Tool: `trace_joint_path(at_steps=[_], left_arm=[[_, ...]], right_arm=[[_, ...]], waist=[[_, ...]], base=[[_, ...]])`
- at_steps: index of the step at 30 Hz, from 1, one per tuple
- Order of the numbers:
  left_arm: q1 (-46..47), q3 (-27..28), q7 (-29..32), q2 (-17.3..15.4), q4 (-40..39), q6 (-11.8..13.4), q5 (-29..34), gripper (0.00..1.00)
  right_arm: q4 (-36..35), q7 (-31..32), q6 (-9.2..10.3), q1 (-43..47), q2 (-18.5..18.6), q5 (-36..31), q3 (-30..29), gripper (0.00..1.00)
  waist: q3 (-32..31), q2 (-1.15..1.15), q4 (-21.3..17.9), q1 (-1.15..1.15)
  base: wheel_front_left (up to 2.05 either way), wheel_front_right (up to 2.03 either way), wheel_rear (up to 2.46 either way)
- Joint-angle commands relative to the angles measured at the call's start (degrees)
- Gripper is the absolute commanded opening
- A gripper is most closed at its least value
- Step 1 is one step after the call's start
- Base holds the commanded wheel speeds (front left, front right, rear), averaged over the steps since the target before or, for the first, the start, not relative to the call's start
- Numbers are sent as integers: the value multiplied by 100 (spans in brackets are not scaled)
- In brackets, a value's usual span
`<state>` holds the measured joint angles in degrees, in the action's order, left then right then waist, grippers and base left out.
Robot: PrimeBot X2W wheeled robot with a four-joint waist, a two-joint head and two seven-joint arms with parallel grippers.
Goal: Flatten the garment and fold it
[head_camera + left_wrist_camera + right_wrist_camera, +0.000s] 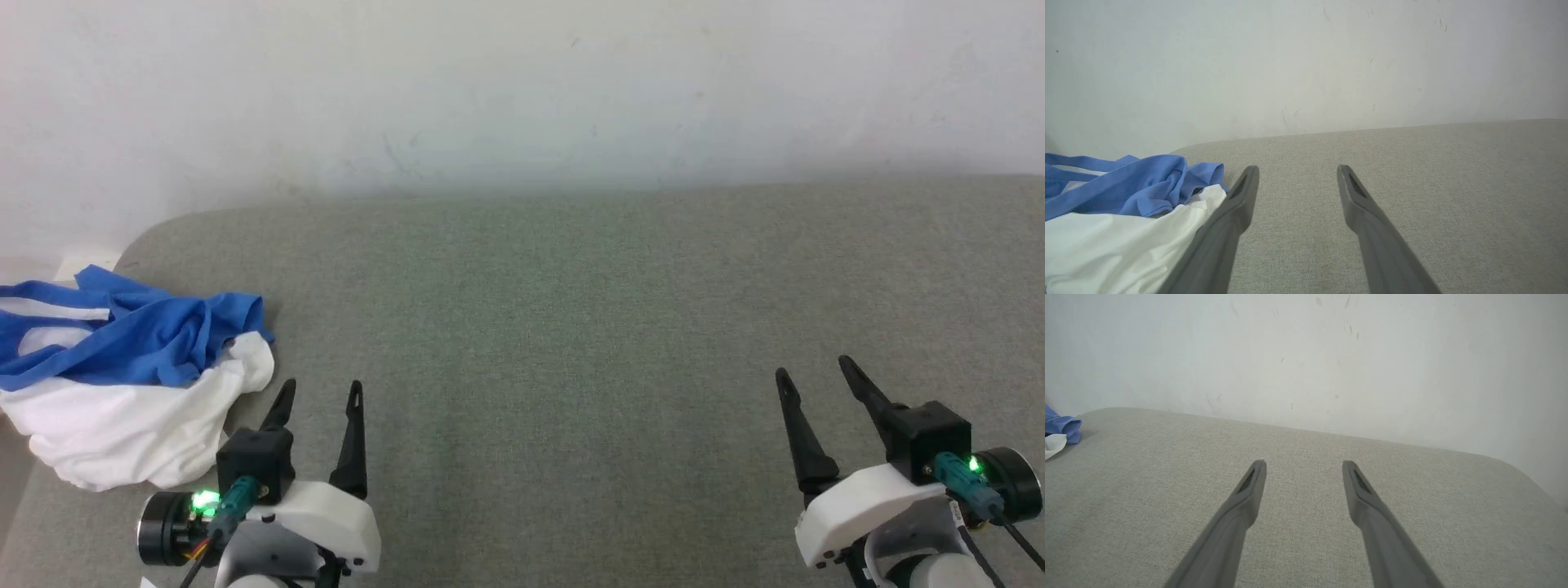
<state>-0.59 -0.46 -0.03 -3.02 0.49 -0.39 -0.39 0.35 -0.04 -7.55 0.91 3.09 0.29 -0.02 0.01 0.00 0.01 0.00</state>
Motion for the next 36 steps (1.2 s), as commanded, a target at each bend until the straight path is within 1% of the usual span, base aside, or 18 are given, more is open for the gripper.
trace_joint_path(at_steps=[1, 8, 15, 36], left_arm=[[35, -28, -40, 0, 33, 25, -24, 100], [120, -100, -128, 0, 150, 78, -74, 100], [191, -147, -215, -15, 253, 132, -126, 100], [327, -223, -467, -79, 458, 313, -282, 100]], right_arm=[[11, -30, 0, -21, -1, 22, -11, 100], [50, -79, 1, -56, -2, 28, -30, 100], [71, -128, 1, -81, -3, 26, -49, 100], [144, -268, 2, -183, -7, 92, -37, 100]], waist=[[0, 0, 3, 0], [5, 0, 59, 0], [8, 0, 203, 0], [32, 0, 954, 0]], base=[[0, 0, 0], [0, 0, 0], [0, 0, 0], [0, 0, 0]])
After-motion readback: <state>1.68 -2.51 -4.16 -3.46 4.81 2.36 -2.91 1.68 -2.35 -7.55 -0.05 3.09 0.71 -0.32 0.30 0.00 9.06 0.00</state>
